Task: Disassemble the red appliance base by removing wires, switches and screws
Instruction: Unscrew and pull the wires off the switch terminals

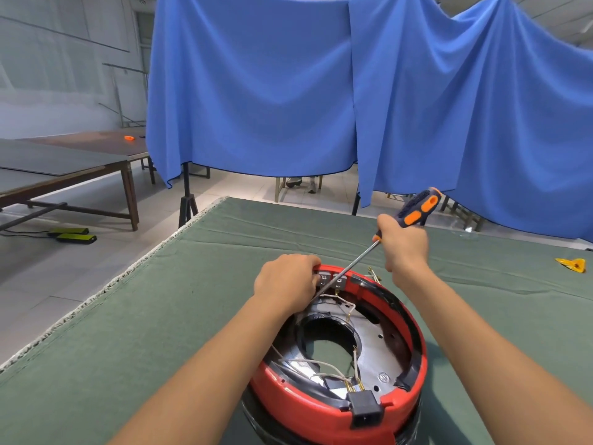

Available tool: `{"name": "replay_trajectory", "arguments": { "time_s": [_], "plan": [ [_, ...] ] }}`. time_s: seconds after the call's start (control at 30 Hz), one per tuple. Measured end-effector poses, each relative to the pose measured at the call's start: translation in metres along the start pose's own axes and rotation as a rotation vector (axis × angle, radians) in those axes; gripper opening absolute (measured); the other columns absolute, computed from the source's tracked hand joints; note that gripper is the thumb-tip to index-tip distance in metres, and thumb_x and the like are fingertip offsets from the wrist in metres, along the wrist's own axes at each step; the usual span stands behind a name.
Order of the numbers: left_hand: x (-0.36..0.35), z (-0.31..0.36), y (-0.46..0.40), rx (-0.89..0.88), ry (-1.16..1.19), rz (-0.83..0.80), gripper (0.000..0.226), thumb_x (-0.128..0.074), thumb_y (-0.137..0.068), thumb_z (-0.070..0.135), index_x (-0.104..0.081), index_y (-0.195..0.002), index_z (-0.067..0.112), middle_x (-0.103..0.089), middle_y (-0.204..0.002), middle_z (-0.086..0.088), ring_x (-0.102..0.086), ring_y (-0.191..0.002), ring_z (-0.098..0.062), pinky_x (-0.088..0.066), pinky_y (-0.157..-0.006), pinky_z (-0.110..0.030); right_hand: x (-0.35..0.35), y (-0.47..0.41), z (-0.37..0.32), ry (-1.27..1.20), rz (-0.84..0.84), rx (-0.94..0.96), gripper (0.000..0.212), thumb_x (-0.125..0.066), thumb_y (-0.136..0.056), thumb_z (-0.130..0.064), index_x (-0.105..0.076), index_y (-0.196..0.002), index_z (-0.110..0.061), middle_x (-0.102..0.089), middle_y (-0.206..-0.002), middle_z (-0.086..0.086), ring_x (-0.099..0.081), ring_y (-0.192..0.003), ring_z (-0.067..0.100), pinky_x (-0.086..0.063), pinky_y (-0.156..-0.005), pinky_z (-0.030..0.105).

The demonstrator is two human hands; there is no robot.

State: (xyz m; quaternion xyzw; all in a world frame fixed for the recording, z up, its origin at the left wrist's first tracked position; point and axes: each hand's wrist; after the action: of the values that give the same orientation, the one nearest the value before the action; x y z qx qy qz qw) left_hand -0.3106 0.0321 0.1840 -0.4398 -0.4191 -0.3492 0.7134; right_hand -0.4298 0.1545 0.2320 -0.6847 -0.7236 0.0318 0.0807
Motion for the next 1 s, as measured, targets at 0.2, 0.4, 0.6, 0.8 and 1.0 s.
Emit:
{"name": "replay_trajectory", "arguments": {
  "time_s": [0.2, 0.4, 0.6, 0.8, 1.0],
  "plan": [
    [0.002, -0.002, 0.000, -0.002, 0.004, -0.009, 0.016, -0.047, -0.095, 0.033, -0.057, -0.105, 0.026, -0.064, -0.109, -0.002, -0.056, -0.101, -0.028, -0.035, -0.070, -0.034, 0.021, 0.000, -0.014, -0.042, 0.024, 0.146, 0.018, -0.054, -0.064, -0.031, -0.052, -0.052, -0.018, -0.057, -0.043, -0.011, -0.042, -0.034, 0.003, -0.029, -0.048, 0.024],
    [0.001, -0.001, -0.001, -0.002, -0.021, -0.025, 0.022, -0.044, -0.096, 0.032, -0.053, -0.114, 0.024, -0.062, -0.115, -0.003, -0.055, -0.105, -0.029, -0.036, -0.073, -0.036, 0.042, 0.020, 0.008, -0.102, 0.162, 0.233, 0.020, -0.054, -0.063, -0.031, -0.055, -0.048, -0.017, -0.046, -0.039, -0.010, -0.038, -0.039, 0.009, -0.032, -0.051, 0.030],
    [0.001, -0.001, 0.000, -0.009, -0.025, -0.046, 0.025, -0.043, -0.097, 0.031, -0.051, -0.120, 0.028, -0.060, -0.117, -0.002, -0.054, -0.106, -0.028, -0.038, -0.075, -0.038, 0.039, 0.038, 0.025, -0.242, 0.153, 0.311, 0.017, -0.055, -0.067, -0.021, -0.050, -0.052, -0.014, -0.041, -0.040, -0.013, -0.037, -0.043, 0.010, -0.031, -0.051, 0.029],
    [0.000, -0.001, -0.002, -0.011, -0.037, -0.049, 0.022, -0.041, -0.097, 0.031, -0.053, -0.115, 0.026, -0.060, -0.114, -0.002, -0.053, -0.105, -0.028, -0.035, -0.072, -0.037, 0.042, 0.041, 0.028, -0.323, 0.148, 0.366, 0.018, -0.055, -0.071, -0.016, -0.051, -0.054, -0.013, -0.045, -0.043, -0.013, -0.039, -0.045, 0.008, -0.032, -0.054, 0.030],
    [0.001, 0.000, -0.002, -0.008, -0.034, -0.055, 0.020, -0.041, -0.097, 0.031, -0.054, -0.112, 0.026, -0.061, -0.113, -0.001, -0.054, -0.103, -0.027, -0.036, -0.072, -0.035, 0.044, 0.041, 0.031, -0.360, 0.143, 0.378, 0.019, -0.055, -0.071, -0.014, -0.052, -0.052, -0.015, -0.046, -0.045, -0.011, -0.039, -0.046, 0.011, -0.032, -0.053, 0.030]
  ]
}}
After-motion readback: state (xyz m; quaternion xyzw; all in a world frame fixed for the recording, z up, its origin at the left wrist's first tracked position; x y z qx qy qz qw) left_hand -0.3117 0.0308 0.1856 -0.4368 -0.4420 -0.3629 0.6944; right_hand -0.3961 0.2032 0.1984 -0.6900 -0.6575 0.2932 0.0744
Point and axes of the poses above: each hand's wrist, its own y-axis away from the middle knuckle, its own x-axis out of the back of the hand, z = x × y
